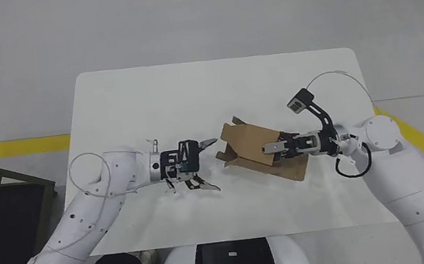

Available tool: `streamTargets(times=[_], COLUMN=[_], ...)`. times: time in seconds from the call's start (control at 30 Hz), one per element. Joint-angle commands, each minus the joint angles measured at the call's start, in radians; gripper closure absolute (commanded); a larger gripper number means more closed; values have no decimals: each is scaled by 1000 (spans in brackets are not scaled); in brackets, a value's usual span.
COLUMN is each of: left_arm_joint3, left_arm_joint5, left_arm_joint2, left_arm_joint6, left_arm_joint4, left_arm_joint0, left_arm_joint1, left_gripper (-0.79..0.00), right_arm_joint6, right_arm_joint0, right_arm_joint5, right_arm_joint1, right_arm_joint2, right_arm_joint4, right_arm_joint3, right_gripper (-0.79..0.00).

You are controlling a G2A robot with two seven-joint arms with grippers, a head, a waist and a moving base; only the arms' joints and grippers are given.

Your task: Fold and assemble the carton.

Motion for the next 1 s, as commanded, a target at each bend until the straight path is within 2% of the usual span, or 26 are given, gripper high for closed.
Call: streamTargets(times=[0.0, 0.4, 0.97], left_arm_joint3=[5, 27, 18], left_arm_joint5=[0, 0, 0], left_arm_joint2=[19, 125, 184], left_arm_joint6=[4, 54, 135], left_arm_joint4=[-13, -80, -53], left_arm_joint0=[-8, -85, -134], left_arm_joint1=[1, -7, -2], left_gripper=[-785, -785, -785], right_arm_joint6=[1, 16, 32], right_arm_joint0=[1, -1, 6], right_arm_joint5=[-1, 0, 12], right_arm_joint1=[0, 1, -1], right_arm_joint2=[-2, -12, -33], right_arm_joint4=[1, 0, 12], right_arm_joint3=[2, -7, -27], right_gripper=[0, 0, 0])
